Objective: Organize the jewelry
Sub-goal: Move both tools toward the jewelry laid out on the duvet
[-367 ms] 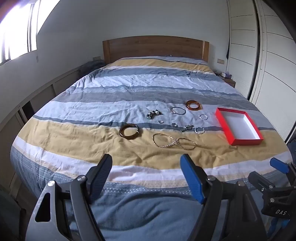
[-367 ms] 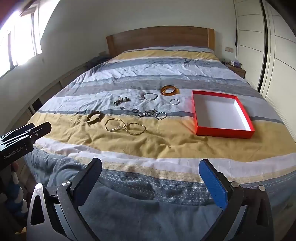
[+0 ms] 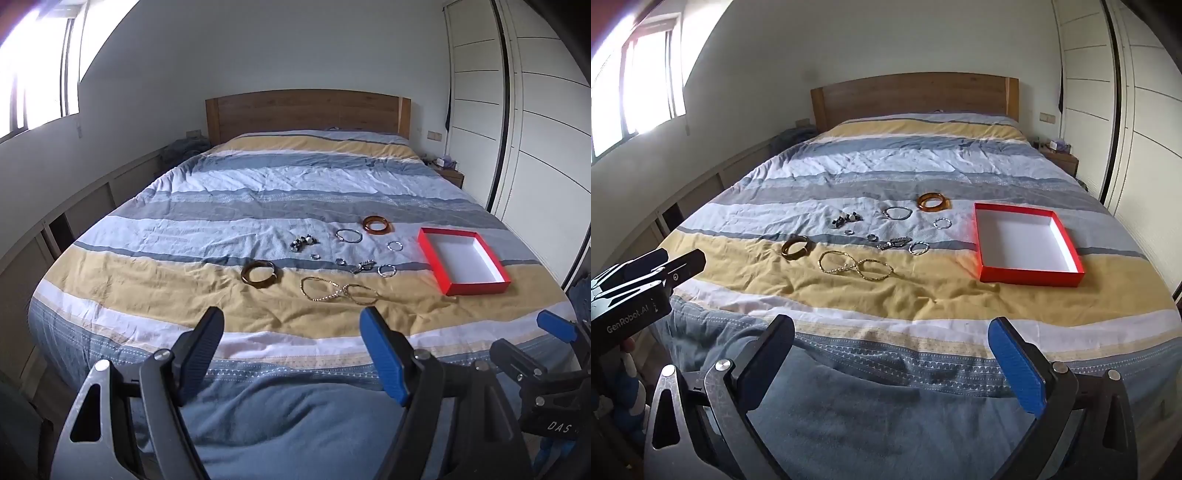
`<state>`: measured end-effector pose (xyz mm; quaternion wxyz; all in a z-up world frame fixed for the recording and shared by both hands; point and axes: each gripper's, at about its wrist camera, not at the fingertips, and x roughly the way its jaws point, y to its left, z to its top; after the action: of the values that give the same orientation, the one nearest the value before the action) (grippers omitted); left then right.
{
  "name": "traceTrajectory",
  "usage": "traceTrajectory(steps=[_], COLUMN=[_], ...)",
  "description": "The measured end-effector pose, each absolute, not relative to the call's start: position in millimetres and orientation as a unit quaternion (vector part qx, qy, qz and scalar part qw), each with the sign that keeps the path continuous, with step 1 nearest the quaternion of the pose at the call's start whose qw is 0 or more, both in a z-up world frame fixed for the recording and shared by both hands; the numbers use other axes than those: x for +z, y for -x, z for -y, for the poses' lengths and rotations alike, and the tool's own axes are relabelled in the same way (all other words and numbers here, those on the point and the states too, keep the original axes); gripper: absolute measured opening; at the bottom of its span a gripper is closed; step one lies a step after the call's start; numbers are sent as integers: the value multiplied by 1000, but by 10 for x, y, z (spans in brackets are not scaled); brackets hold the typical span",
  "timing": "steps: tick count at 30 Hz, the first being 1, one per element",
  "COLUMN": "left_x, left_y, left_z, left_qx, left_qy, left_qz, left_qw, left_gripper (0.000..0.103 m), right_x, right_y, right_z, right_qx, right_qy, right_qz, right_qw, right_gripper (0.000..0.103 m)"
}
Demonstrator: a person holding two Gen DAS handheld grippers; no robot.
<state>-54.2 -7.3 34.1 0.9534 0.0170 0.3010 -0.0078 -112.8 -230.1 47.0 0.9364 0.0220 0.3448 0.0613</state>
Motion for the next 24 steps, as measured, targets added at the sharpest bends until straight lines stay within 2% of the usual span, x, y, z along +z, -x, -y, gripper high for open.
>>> traceTrajectory(steps=[24], left_x=[500], left_y=[725], left_z=[153], left_qx=[-1], left_qy=[-22], left_qz=[-281], left_qw=[959], left_gripper=[75], right_x=[510], right_y=[1098], right_z=[2450], right_qx=[48], right_qy=[-29], right_qz=[-318], right_qw=[946], right_gripper=[103])
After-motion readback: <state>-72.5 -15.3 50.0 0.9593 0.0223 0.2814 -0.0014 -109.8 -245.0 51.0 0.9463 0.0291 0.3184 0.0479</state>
